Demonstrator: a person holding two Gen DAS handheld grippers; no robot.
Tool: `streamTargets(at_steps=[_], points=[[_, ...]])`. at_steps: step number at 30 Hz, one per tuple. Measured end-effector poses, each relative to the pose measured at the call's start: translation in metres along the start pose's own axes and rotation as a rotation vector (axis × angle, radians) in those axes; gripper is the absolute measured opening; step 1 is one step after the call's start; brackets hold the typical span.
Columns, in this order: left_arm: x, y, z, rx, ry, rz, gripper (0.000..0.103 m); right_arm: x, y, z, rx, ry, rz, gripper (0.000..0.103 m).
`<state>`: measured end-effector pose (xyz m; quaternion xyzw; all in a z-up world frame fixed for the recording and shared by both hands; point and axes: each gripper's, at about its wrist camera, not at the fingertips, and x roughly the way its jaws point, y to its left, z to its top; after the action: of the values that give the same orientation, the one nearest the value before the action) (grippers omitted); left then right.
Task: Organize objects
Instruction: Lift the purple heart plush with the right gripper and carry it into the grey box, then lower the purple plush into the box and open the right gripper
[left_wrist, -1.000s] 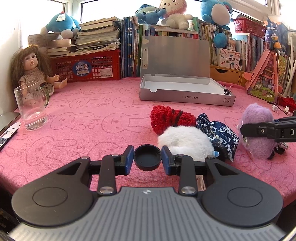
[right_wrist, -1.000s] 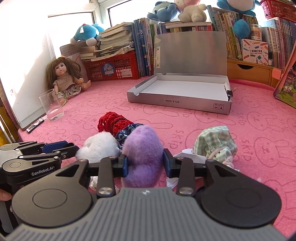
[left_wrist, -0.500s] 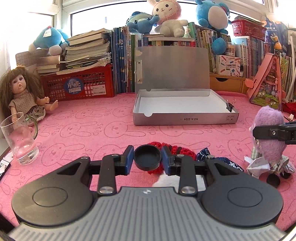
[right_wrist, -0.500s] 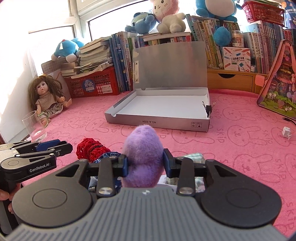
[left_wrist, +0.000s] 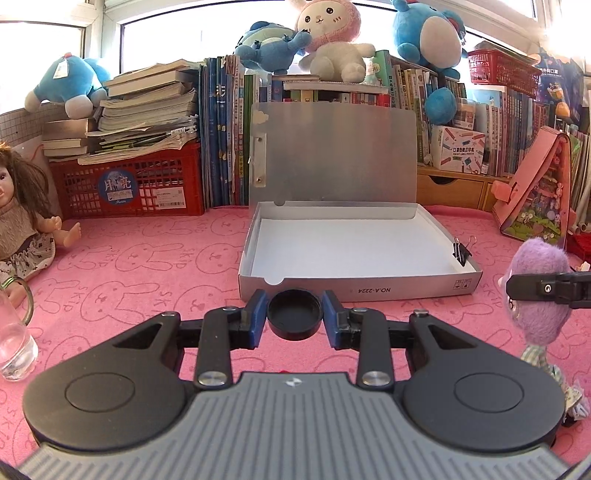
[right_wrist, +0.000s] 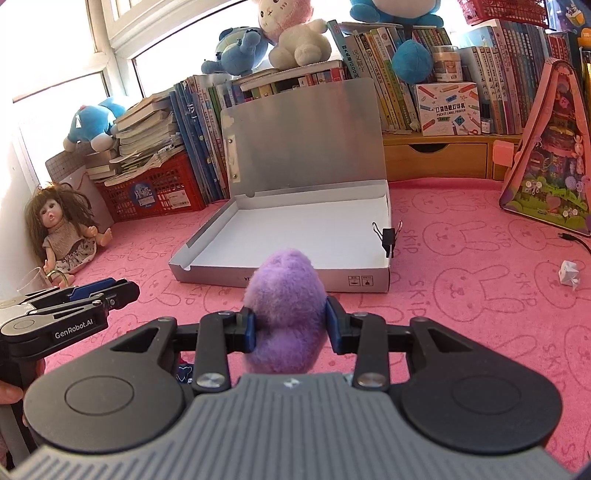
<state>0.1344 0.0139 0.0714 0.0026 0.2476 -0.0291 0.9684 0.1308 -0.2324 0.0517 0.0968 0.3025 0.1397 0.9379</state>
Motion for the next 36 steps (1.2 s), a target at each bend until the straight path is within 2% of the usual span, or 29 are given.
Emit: streamTargets(at_steps=[6,8,13,17,20,28,36], points=[[0.038,0.002,0.02,-0.022,0.044,-0.021,0.038,0.026,-0.012,0.019,0.047,0.04,0.001,0.04],[0.054,0.005,0.028,-0.038,0.051,-0.048,0.038,0.036,-0.015,0.027,0.049,0.05,-0.003,0.04],[0.095,0.016,0.046,-0.115,0.099,-0.088,0.038,0.063,-0.023,0.049,0.046,0.075,-0.045,0.04],[0.126,0.017,0.057,-0.094,0.127,-0.047,0.038,0.088,-0.026,0.063,0.023,0.098,-0.091,0.04],[0.145,0.019,0.07,-0.102,0.146,-0.057,0.038,0.104,-0.028,0.071,0.019,0.112,-0.107,0.04],[0.197,0.007,0.089,-0.043,0.171,-0.017,0.038,0.14,-0.034,0.093,0.023,0.136,-0.138,0.04],[0.236,0.004,0.11,-0.039,0.146,0.003,0.038,0.17,-0.042,0.111,0.009,0.141,-0.183,0.041]])
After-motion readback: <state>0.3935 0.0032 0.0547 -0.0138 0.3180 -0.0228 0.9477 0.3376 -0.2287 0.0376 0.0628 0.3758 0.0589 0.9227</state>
